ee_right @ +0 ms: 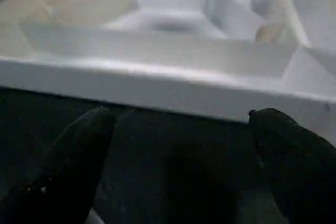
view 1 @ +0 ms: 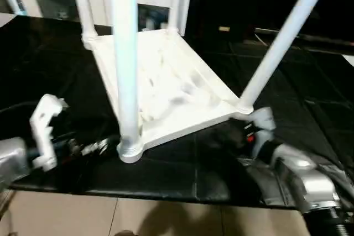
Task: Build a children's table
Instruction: Rotate table base
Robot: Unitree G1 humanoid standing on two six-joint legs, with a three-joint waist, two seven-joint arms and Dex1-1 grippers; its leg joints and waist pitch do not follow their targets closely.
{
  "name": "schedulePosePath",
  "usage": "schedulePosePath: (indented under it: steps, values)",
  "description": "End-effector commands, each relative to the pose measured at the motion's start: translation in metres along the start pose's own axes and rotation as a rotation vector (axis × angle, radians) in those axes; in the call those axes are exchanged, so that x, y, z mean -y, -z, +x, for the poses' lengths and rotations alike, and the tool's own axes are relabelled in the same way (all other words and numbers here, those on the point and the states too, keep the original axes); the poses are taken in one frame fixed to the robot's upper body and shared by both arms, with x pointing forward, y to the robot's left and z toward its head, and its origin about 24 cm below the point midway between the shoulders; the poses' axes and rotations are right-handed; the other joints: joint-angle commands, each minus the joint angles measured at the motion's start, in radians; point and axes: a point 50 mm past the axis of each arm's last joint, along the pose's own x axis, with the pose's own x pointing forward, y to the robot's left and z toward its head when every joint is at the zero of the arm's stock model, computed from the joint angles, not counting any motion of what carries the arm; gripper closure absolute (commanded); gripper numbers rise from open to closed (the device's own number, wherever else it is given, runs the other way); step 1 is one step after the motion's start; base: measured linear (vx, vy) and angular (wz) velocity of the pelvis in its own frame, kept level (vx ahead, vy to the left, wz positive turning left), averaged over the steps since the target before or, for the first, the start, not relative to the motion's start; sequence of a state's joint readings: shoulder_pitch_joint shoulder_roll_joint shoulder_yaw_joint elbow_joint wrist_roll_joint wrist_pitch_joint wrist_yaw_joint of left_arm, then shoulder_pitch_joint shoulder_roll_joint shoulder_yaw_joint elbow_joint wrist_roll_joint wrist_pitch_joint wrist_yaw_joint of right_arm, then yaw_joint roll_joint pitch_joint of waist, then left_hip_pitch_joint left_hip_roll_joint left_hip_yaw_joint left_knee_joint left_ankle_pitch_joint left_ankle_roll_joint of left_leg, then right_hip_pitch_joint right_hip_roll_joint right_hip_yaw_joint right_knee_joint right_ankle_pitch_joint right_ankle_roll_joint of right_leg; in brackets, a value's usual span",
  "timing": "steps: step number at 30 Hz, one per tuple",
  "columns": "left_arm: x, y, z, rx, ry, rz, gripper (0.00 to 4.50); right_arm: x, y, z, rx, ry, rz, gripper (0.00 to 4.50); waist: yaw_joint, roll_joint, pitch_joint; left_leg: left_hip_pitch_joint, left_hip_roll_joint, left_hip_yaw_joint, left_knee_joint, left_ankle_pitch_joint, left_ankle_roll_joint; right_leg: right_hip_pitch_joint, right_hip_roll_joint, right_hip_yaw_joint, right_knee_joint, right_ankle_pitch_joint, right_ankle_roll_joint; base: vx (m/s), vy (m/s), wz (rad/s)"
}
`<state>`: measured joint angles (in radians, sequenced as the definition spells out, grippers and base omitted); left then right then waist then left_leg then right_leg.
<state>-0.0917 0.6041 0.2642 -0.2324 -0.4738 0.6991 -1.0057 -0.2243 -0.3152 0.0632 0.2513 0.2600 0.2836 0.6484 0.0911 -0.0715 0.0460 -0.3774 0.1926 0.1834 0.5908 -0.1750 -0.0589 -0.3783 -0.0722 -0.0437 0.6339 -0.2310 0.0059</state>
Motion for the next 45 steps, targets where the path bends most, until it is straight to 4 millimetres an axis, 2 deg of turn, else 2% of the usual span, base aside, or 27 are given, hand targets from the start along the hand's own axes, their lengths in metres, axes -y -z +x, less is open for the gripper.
schedulePosePath:
  steps: [1,4,8,10,13,14,19,22,27,29,31,34,36,39,41,45]
  values:
    - [0.002,-0.001,0.011,0.008,0.019,0.019,0.05,-0.005,0.002,0.007,-0.023,-0.004,-0.002,0.00,0.004,0.019,-0.053,0.023,0.034,-0.013,-0.073,-0.167,-0.023,0.035,-0.058,0.041,-0.066,-0.006,-0.211,0.000,0.000,0.00]
    - [0.005,-0.003,0.019,0.023,0.044,0.022,0.05,-0.008,0.005,0.013,-0.042,0.000,-0.005,0.00,0.002,0.022,-0.054,0.025,0.034,-0.013,-0.073,-0.165,-0.026,0.034,-0.056,0.040,-0.064,0.002,-0.214,0.000,0.000,0.00]
    - [0.024,-0.008,0.041,0.056,0.162,0.009,0.05,-0.012,0.007,0.032,-0.044,0.046,0.009,0.00,0.000,0.025,-0.055,0.026,0.034,-0.012,-0.073,-0.163,-0.038,0.032,-0.058,0.040,-0.062,0.006,-0.224,0.000,0.000,0.00]
    - [0.036,-0.007,0.052,0.060,0.239,0.001,0.05,-0.012,0.008,0.039,-0.048,0.071,0.016,0.00,0.001,0.015,-0.055,0.024,0.035,-0.012,-0.073,-0.164,-0.040,0.035,-0.058,0.040,-0.061,0.009,-0.221,0.000,0.000,0.00]
    - [0.042,-0.007,0.056,0.057,0.272,-0.003,0.05,-0.012,0.007,0.040,-0.047,0.074,0.018,0.00,0.004,0.018,-0.056,0.024,0.033,-0.011,-0.071,-0.141,-0.037,0.036,-0.056,0.040,-0.058,0.031,-0.213,0.000,0.000,0.00]
    - [0.053,-0.006,0.065,0.060,0.328,-0.005,0.05,-0.012,0.005,0.042,-0.038,0.082,0.019,0.00,0.004,0.016,-0.057,0.023,0.033,-0.011,-0.070,-0.132,-0.034,0.037,-0.055,0.040,-0.056,0.048,-0.210,0.000,0.000,0.00]
    - [0.075,-0.008,0.087,0.087,0.424,-0.012,0.05,-0.011,0.003,0.046,-0.025,0.098,0.014,0.00,0.001,0.012,-0.054,0.020,0.033,-0.010,-0.071,-0.155,-0.041,0.039,-0.057,0.042,-0.063,0.004,-0.196,0.000,0.000,0.00]
    - [0.084,-0.010,0.099,0.099,0.464,-0.013,0.05,-0.010,0.002,0.049,-0.021,0.106,0.012,0.00,0.000,0.013,-0.054,0.019,0.032,-0.011,-0.070,-0.168,-0.044,0.039,-0.057,0.043,-0.065,-0.025,-0.183,0.000,0.000,0.00]
    - [0.103,-0.019,0.124,0.143,0.534,-0.004,0.05,-0.011,0.004,0.049,-0.016,0.118,0.005,0.00,-0.002,0.012,-0.056,0.019,0.033,-0.011,-0.068,-0.153,-0.041,0.040,-0.055,0.043,-0.064,0.005,-0.185,0.000,0.000,0.00]
    - [0.104,-0.019,0.126,0.144,0.537,-0.004,0.05,-0.011,0.004,0.049,-0.016,0.119,0.005,0.00,-0.002,0.012,-0.057,0.018,0.032,-0.011,-0.067,-0.144,-0.038,0.043,-0.055,0.043,-0.063,0.022,-0.185,0.000,0.000,0.00]
    - [0.110,-0.022,0.135,0.155,0.554,0.001,0.05,-0.010,0.005,0.049,-0.013,0.132,0.005,0.00,-0.003,0.020,-0.057,0.019,0.032,-0.012,-0.066,-0.150,-0.037,0.041,-0.054,0.043,-0.063,0.028,-0.189,0.000,0.000,0.00]
    - [0.115,-0.027,0.145,0.173,0.566,0.002,0.05,-0.009,0.006,0.050,-0.008,0.143,0.007,0.00,-0.001,0.020,-0.055,0.023,0.034,-0.011,-0.069,-0.181,-0.046,0.038,-0.053,0.043,-0.069,-0.006,-0.187,0.000,0.000,0.00]
    - [0.116,-0.028,0.148,0.179,0.563,0.004,0.05,-0.010,0.006,0.050,-0.007,0.145,0.007,0.00,-0.001,0.021,-0.055,0.019,0.033,-0.014,-0.070,-0.187,-0.049,0.042,-0.055,0.043,-0.068,-0.018,-0.184,0.000,0.000,0.00]
    - [0.112,-0.030,0.156,0.184,0.517,0.023,0.05,-0.010,0.007,0.051,-0.005,0.148,0.005,0.00,-0.001,0.022,-0.055,0.022,0.034,-0.012,-0.068,-0.188,-0.047,0.039,-0.053,0.043,-0.070,-0.004,-0.185,0.000,0.000,0.00]
    - [0.108,-0.031,0.159,0.187,0.488,0.037,0.05,-0.010,0.007,0.051,-0.002,0.151,0.006,0.00,-0.001,0.021,-0.054,0.020,0.034,-0.013,-0.070,-0.196,-0.048,0.041,-0.055,0.043,-0.072,-0.020,-0.184,0.000,0.000,0.00]
    - [0.112,-0.034,0.163,0.199,0.512,0.040,0.05,-0.010,0.007,0.051,0.000,0.153,0.008,0.00,0.001,0.023,-0.056,0.022,0.036,-0.012,-0.068,-0.189,-0.052,0.040,-0.054,0.044,-0.070,-0.010,-0.186,0.000,0.000,0.00]
